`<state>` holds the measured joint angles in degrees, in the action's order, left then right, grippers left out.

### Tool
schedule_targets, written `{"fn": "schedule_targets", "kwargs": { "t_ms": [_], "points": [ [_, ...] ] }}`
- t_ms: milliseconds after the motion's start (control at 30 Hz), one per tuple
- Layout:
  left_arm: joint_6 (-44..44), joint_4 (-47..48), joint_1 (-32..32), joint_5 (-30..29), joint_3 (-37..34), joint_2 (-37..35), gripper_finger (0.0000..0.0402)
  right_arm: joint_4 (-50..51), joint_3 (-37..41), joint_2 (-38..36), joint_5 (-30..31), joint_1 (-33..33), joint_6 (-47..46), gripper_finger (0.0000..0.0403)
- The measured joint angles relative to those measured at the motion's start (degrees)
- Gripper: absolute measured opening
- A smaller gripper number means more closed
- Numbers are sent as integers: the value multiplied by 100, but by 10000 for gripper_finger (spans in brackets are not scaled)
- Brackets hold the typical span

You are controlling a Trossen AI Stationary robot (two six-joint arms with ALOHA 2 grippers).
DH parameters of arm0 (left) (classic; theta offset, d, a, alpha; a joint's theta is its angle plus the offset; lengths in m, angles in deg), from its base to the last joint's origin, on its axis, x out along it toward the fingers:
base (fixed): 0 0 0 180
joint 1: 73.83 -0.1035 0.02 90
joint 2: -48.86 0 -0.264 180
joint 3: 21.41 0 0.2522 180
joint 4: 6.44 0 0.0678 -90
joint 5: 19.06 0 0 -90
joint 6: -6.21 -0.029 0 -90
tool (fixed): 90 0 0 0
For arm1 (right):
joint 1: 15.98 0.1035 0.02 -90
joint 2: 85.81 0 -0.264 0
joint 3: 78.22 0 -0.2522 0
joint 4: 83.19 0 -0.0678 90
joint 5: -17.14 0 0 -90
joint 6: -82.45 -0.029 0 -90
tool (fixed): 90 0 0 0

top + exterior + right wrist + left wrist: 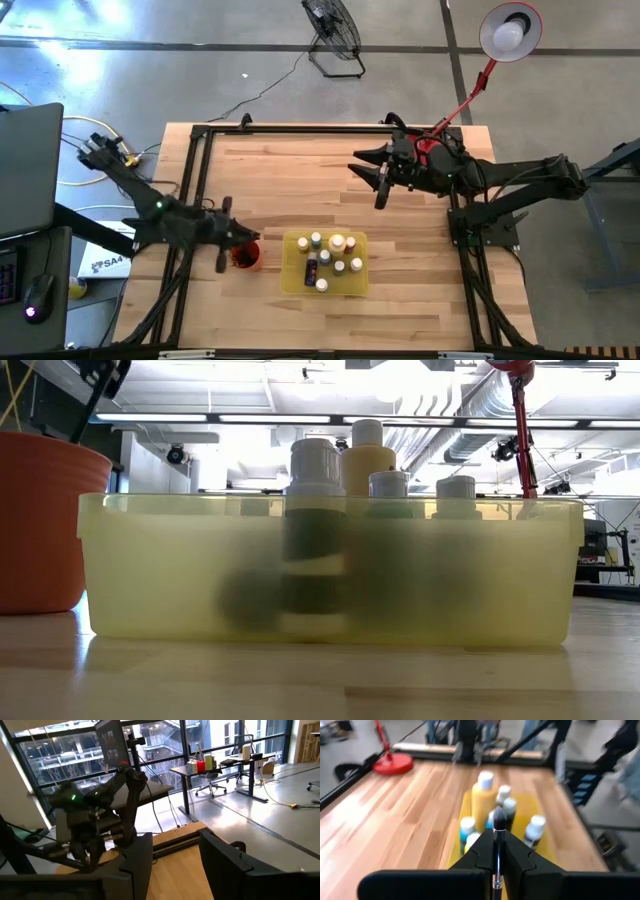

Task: Pick & Place Paint Supplies
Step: Put the silver paintbrush into the orange cup

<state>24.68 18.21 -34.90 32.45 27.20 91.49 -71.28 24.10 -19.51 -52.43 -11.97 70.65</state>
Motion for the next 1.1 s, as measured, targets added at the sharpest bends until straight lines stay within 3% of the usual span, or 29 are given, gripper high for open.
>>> {"fn": "schedule_targets", "kwargs": {
  "t_ms": [167,433,833,1100],
  "points": [
    [319,6,244,-555,-2,758,9,-4,1,0,-2,0,2,153],
    [923,-2,238,-574,-2,1495,9,-4,2,0,-4,4,2,153],
    [1219,-41,236,-574,-2,1649,10,-4,2,0,-4,11,0,153],
    [1354,5,234,-581,-2,1651,59,-4,2,0,-4,11,2,153]
  ]
}}
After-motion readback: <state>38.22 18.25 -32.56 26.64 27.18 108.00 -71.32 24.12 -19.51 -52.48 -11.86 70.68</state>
